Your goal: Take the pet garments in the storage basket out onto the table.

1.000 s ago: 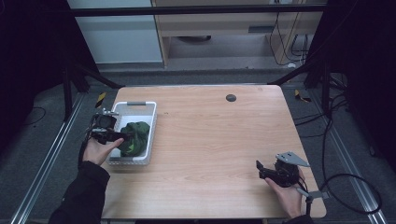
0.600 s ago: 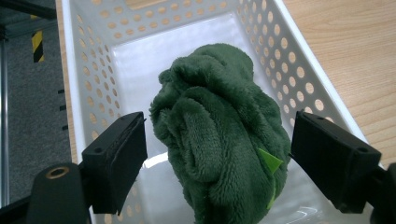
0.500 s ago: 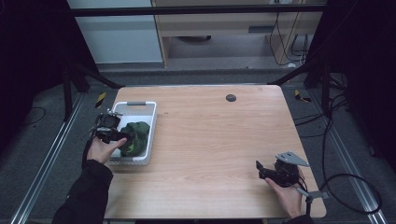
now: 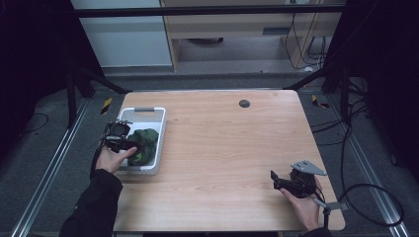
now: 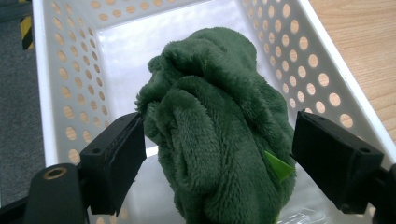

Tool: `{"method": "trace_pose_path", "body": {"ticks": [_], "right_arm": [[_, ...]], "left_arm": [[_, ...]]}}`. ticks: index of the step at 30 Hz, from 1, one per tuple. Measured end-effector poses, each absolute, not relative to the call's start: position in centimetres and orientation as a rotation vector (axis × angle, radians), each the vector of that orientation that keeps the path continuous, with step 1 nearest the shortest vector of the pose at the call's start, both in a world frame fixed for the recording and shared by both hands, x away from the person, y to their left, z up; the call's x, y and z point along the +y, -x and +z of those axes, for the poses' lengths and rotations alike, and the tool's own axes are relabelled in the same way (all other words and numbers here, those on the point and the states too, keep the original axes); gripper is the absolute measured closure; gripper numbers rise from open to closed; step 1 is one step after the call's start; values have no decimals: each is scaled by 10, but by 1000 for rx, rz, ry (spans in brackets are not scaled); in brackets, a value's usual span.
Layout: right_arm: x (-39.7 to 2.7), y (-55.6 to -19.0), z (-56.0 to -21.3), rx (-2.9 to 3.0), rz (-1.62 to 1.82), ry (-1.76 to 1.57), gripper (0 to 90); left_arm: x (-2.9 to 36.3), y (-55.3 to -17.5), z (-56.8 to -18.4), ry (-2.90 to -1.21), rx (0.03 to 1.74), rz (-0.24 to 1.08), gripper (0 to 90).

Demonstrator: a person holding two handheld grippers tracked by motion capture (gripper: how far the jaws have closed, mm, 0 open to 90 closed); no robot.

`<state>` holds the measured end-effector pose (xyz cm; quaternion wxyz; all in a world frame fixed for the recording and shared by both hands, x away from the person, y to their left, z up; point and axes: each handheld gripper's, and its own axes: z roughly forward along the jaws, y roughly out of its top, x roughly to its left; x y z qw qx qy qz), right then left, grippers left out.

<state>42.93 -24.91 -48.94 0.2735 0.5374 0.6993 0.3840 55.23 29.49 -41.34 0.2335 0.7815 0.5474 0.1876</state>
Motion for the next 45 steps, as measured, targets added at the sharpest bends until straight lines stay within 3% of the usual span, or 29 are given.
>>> {"method": "trace_pose_path", "body": {"ticks": [17, 24, 26, 39, 45], "right_arm": [[-249, -430, -490, 1891, 1031, -1455, 115], [-249, -430, -490, 1890, 1026, -1449, 115], [-249, -430, -490, 1892, 1029, -1456, 114], [-250, -430, -490, 1896, 1027, -1464, 110], [-250, -430, -490, 1897, 1025, -1465, 109]], "left_arm": [[290, -560, -427, -2177, 1548, 471, 178], [290, -561, -430, -2178, 1564, 460, 276], [290, -562, -431, -2176, 1578, 455, 351], [291, -562, -431, -2154, 1634, 412, 624], [291, -560, -428, -2138, 1625, 420, 661]]}}
